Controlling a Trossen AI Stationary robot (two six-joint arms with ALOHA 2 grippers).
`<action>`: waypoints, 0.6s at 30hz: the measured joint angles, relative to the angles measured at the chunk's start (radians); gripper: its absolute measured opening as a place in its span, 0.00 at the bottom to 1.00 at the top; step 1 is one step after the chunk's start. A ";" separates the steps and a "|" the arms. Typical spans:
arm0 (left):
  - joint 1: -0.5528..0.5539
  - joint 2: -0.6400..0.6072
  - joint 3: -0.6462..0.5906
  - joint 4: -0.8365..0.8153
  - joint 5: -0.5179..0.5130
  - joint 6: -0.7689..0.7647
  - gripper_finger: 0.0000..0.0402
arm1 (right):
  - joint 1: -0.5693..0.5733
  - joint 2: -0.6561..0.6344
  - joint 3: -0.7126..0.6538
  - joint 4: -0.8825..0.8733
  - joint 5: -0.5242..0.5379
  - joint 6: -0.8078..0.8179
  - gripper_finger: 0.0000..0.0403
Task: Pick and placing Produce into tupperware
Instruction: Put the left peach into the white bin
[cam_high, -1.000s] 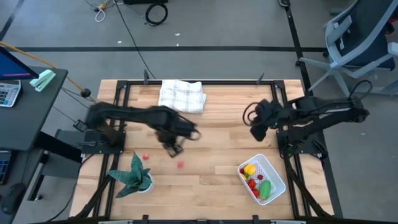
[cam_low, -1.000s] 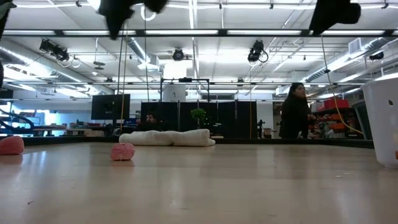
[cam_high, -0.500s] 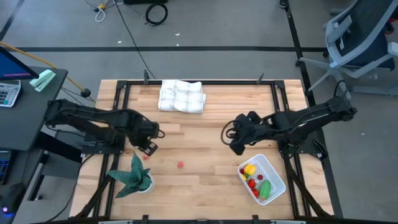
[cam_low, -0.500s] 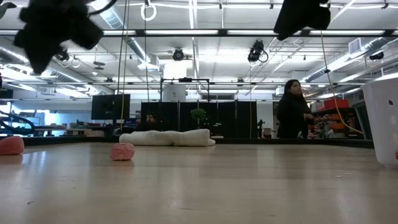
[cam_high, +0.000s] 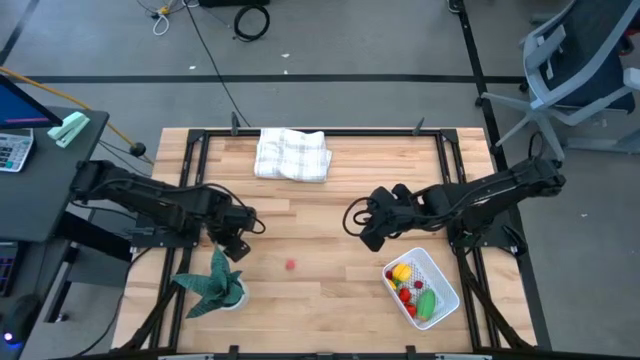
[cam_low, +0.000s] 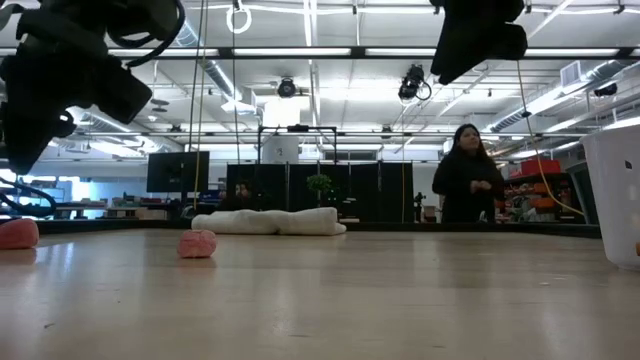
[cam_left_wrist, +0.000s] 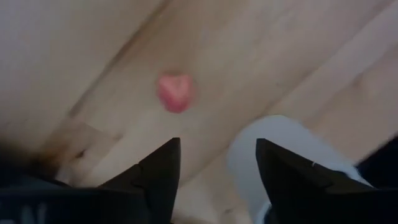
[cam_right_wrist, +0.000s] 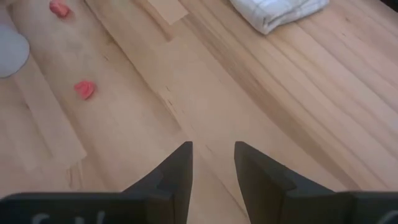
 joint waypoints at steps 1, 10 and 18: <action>0.000 0.003 0.000 -0.010 -0.013 0.011 0.55 | 0.000 0.000 0.000 0.000 0.000 0.000 0.32; -0.006 0.003 -0.003 -0.013 -0.083 0.084 0.55 | 0.000 0.000 0.000 0.000 0.000 0.001 0.32; -0.074 0.003 -0.122 0.115 -0.086 -0.023 0.52 | 0.000 0.000 0.000 0.000 0.000 0.001 0.32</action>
